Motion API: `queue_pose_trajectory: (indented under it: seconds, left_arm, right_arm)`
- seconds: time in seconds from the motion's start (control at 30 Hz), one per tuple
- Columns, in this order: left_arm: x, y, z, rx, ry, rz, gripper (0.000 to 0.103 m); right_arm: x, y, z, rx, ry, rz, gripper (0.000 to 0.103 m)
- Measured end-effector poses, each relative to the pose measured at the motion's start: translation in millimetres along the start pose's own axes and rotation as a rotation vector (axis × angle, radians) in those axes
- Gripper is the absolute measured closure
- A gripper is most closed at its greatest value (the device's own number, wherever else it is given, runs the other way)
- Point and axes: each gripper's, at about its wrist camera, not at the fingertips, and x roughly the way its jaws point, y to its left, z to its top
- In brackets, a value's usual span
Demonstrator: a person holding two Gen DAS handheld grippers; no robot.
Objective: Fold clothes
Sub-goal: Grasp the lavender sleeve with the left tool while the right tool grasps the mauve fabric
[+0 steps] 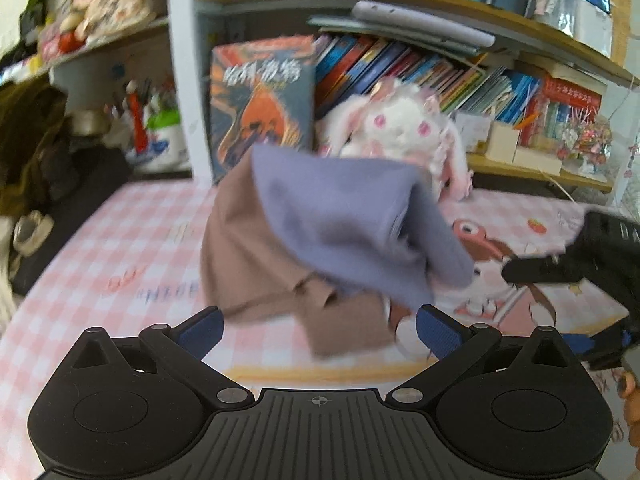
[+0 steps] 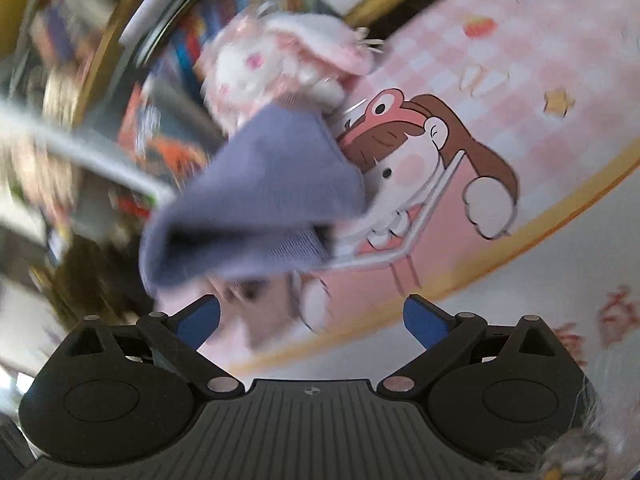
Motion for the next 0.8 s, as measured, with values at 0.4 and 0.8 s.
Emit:
queue_pose_trajectory:
  seconds: [0.4,0.8]
  left_arm:
    - [48.9,-9.7,44.6,-0.023,-0.001,0.074,0.067]
    - [13.2,-1.6,12.4,0.160,-0.008,0.028,0.095]
  right_arm:
    - [59.9,-15.7,44.6,0.435,0.031,0.256,0.007]
    - [105.4,-28.3,34.5,0.600,0.088,0.186,0.089]
